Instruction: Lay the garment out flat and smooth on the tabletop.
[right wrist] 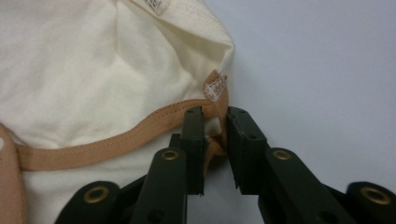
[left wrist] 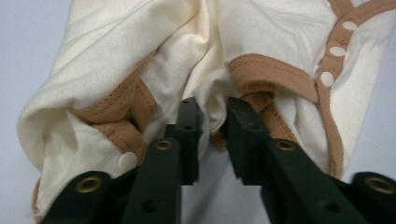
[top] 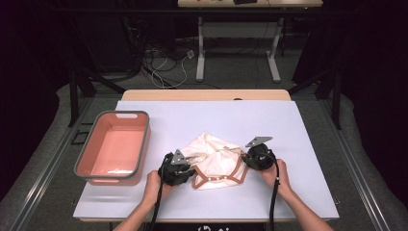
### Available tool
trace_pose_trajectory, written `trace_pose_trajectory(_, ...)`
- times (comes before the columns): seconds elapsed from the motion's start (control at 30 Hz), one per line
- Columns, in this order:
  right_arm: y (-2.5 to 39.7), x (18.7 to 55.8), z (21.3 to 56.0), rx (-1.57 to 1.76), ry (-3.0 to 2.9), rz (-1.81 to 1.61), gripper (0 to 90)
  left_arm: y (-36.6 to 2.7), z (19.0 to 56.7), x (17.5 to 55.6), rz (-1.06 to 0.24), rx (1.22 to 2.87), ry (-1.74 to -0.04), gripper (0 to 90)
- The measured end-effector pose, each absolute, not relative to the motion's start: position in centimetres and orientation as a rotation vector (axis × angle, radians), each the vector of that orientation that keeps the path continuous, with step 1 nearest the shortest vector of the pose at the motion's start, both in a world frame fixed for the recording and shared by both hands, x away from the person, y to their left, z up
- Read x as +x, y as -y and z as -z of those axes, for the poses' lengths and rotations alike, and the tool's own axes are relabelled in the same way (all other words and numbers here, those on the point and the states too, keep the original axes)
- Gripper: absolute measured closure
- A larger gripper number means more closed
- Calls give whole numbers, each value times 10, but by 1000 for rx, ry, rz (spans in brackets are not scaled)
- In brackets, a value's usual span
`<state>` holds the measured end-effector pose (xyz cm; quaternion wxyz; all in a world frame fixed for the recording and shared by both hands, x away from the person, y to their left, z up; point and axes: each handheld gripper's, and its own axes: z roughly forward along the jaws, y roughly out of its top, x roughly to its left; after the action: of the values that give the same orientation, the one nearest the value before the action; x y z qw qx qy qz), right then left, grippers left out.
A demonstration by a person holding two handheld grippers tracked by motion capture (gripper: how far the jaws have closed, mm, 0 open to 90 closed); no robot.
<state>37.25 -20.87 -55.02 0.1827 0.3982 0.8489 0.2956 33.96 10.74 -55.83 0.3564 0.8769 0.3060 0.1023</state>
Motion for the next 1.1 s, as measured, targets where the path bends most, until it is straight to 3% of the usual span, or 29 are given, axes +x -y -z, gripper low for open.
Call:
trace_pose_trajectory(0.23,208,371,549,1110,-2392,-813,858,-107,556,338,-337,2277,-811,839)
trace_pose_trajectory(0.7,211,372,548,1132,-2355,-787,859,-126,551,345,-596,2292,-901,833)
trace_pose_trajectory(1.1,210,373,550,1137,-2358,-775,844,-122,557,357,-689,2294,-928,815)
